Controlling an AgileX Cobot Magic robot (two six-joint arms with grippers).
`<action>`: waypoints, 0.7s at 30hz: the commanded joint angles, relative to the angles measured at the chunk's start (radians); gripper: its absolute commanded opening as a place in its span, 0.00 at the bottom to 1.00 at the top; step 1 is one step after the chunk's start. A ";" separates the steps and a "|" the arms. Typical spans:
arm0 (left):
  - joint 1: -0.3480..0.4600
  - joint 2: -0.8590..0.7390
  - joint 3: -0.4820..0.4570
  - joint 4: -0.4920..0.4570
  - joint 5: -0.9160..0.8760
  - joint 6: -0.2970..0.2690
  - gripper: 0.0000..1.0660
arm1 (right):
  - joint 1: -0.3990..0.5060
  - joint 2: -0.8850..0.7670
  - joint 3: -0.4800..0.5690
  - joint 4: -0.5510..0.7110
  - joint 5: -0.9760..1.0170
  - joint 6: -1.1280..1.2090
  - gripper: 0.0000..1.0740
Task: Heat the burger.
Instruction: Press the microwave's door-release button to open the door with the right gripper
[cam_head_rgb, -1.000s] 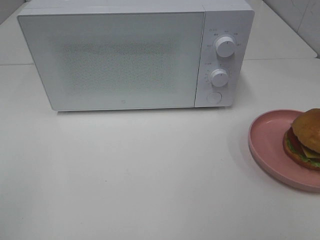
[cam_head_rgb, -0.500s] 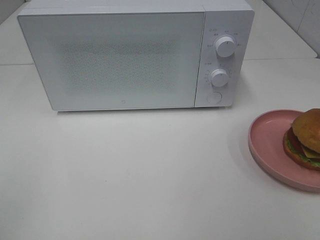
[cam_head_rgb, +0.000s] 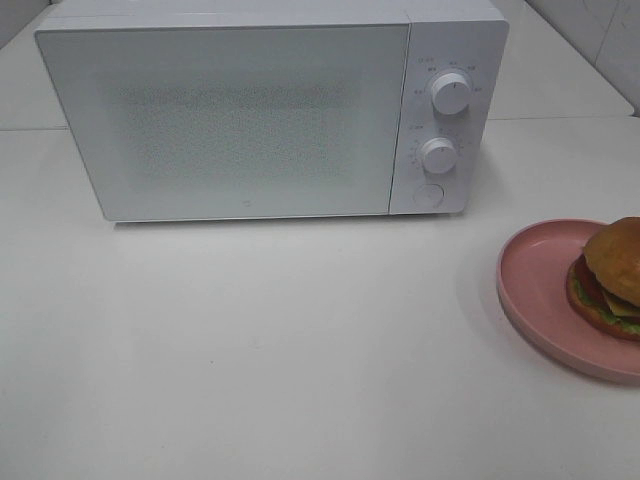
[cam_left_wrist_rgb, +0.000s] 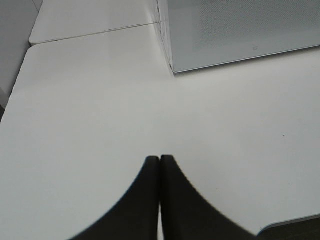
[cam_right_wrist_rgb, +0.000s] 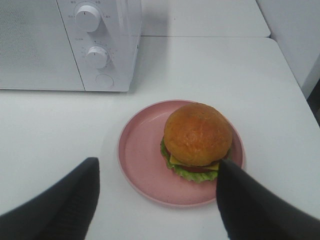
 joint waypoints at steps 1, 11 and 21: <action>-0.006 -0.025 0.002 -0.007 -0.014 -0.001 0.00 | -0.004 0.099 -0.005 0.006 -0.085 -0.043 0.60; -0.006 -0.025 0.002 -0.007 -0.014 -0.001 0.00 | -0.004 0.293 -0.005 0.006 -0.283 -0.055 0.55; -0.006 -0.025 0.002 -0.007 -0.014 -0.001 0.00 | -0.004 0.558 -0.005 0.006 -0.544 -0.055 0.11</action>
